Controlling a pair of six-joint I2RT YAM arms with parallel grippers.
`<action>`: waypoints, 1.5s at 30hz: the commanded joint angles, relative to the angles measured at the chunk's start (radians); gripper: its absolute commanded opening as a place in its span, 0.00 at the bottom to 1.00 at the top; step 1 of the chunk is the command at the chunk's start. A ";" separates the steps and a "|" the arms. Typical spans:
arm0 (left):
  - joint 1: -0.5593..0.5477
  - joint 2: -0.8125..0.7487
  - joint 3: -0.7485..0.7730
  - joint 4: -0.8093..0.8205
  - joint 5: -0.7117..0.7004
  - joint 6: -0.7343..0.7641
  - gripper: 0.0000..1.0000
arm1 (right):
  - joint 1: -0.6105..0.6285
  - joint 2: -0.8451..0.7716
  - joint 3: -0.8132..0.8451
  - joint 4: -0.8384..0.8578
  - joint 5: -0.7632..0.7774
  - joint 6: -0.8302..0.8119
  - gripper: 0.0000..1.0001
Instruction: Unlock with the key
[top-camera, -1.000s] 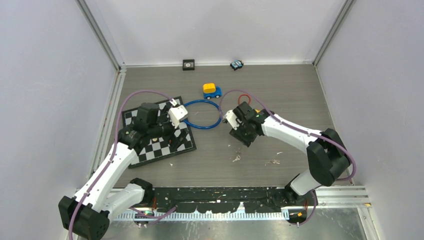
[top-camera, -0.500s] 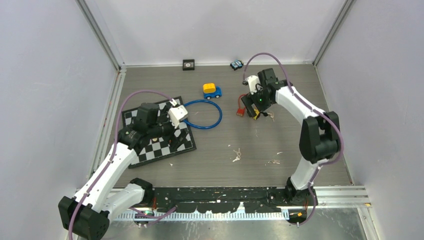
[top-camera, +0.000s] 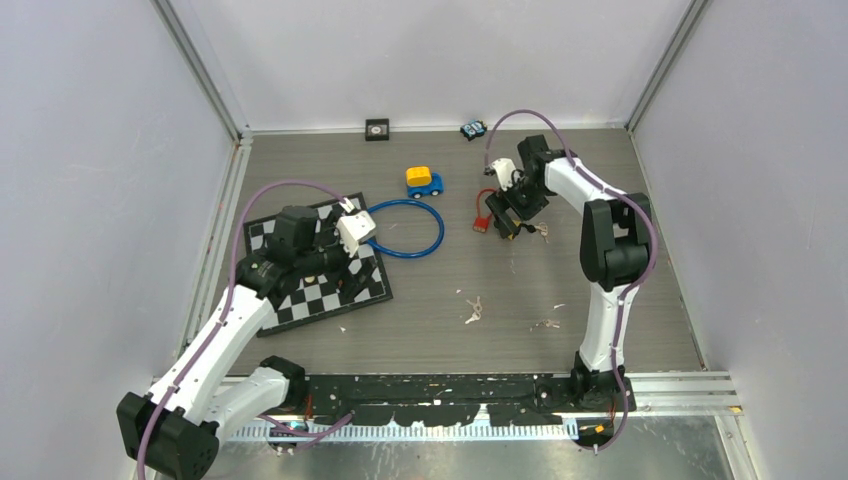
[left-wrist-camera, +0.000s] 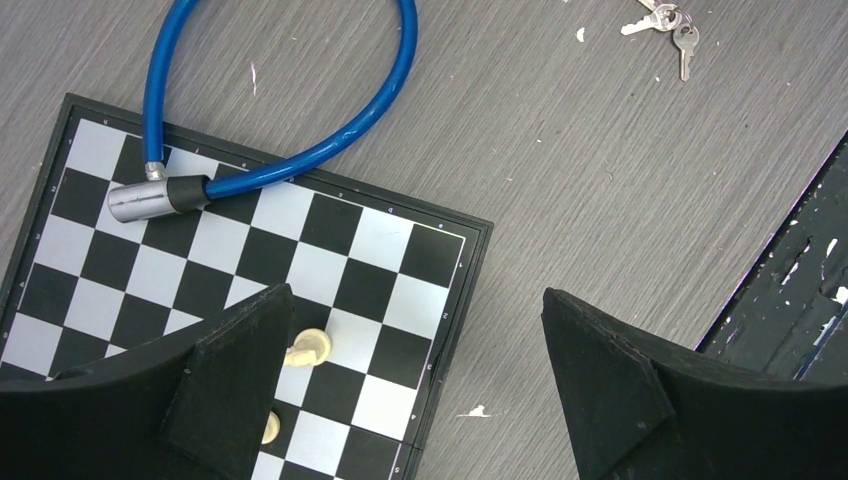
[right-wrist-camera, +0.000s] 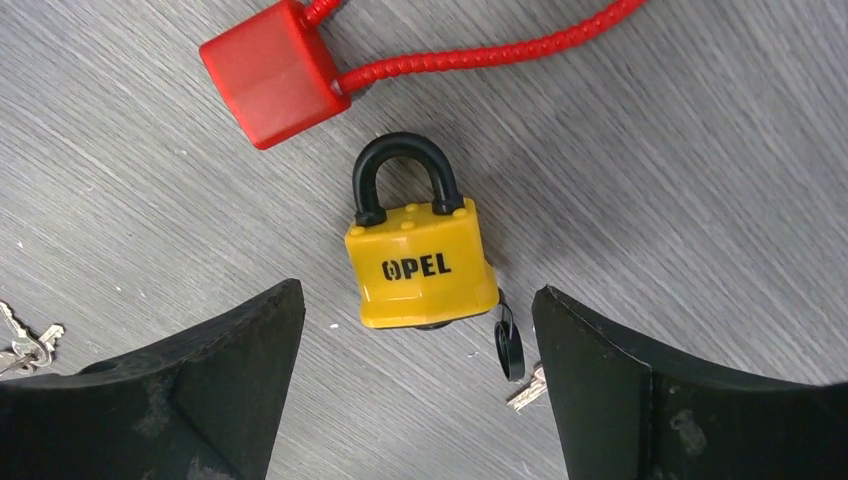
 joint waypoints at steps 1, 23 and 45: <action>0.006 0.002 -0.001 0.036 0.016 0.014 0.97 | 0.004 0.026 0.052 -0.017 -0.033 -0.061 0.88; 0.006 -0.039 0.012 0.041 -0.065 -0.005 0.97 | 0.299 -0.237 -0.302 0.120 0.033 0.017 0.18; 0.039 -0.086 0.139 -0.088 -0.183 -0.001 0.96 | 0.768 -0.215 -0.354 0.246 0.094 0.193 0.35</action>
